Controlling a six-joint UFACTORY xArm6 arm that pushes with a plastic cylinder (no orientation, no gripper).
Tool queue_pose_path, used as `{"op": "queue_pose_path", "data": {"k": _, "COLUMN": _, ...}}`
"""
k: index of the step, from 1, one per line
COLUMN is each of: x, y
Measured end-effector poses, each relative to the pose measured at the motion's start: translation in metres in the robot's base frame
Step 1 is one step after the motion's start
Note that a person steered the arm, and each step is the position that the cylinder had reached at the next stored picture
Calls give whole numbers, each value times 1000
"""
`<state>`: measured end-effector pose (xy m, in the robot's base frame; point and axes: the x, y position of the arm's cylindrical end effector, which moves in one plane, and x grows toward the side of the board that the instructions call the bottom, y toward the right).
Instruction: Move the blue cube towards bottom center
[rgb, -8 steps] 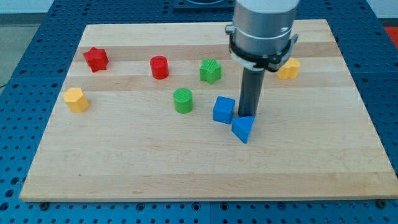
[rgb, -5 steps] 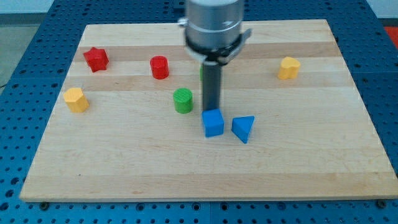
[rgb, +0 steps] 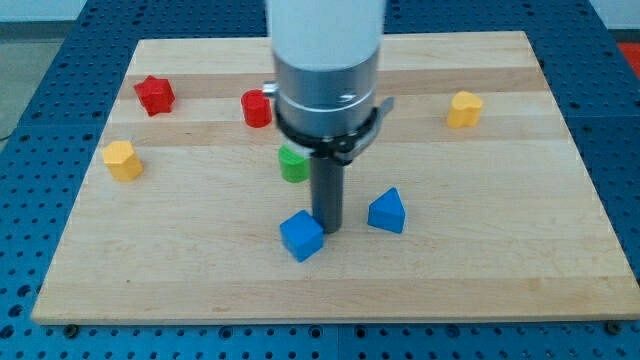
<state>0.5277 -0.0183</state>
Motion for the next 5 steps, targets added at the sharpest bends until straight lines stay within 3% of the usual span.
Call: {"op": "queue_pose_path", "data": {"k": 5, "x": -15, "y": -14}}
